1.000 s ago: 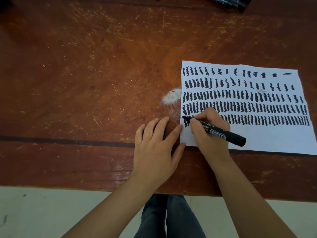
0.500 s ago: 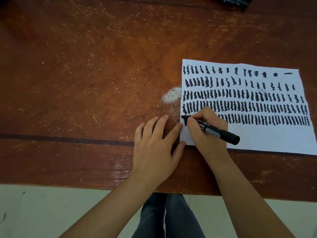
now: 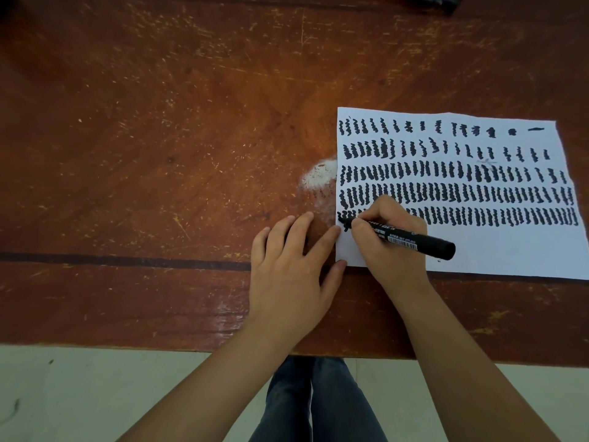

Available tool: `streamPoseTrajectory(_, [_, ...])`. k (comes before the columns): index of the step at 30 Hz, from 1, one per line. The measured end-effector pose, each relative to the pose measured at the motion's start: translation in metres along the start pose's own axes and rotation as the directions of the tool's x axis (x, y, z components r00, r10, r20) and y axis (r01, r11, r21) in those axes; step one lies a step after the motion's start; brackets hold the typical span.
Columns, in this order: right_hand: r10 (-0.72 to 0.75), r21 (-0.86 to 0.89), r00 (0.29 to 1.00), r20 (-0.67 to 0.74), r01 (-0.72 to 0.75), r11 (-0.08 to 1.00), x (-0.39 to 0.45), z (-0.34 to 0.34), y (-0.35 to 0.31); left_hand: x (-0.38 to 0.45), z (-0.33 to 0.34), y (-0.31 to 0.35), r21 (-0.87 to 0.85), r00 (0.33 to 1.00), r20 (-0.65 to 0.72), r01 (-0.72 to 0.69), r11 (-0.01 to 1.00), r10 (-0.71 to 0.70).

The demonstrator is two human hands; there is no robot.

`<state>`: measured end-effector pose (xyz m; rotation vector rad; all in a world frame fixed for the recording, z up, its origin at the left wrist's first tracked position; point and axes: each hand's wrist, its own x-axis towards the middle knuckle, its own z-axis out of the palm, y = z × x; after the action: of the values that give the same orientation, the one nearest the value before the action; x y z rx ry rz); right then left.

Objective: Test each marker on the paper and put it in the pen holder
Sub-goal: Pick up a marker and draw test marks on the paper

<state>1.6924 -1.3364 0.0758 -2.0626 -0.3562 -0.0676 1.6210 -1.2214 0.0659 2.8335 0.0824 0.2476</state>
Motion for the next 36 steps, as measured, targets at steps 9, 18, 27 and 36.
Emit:
streamPoseTrajectory(9, [-0.010,0.015,1.000,0.007,0.010,1.000,0.0001,-0.0008,0.0011,-0.0005,-0.0005,0.0006,0.038,1.000,0.012,0.006,0.999,-0.006])
streamPoseTrajectory(18, [-0.028,0.018,0.999,0.021,0.027,0.999,-0.0005,-0.0019,0.0025,-0.0010,-0.0003,-0.0006,0.030,1.000,0.013,-0.002,1.000,0.002])
streamPoseTrajectory(27, [-0.024,0.038,0.999,0.025,0.023,0.999,-0.0005,-0.0024,0.0023,-0.0017,0.0004,-0.0009,0.017,1.000,0.012,-0.005,1.000,0.005])
streamPoseTrajectory(36, [0.111,0.333,0.994,0.013,-0.109,0.937,-0.0011,-0.0088,0.0023,-0.0026,-0.0025,0.0017,-0.137,0.992,-0.064,0.100,0.986,-0.109])
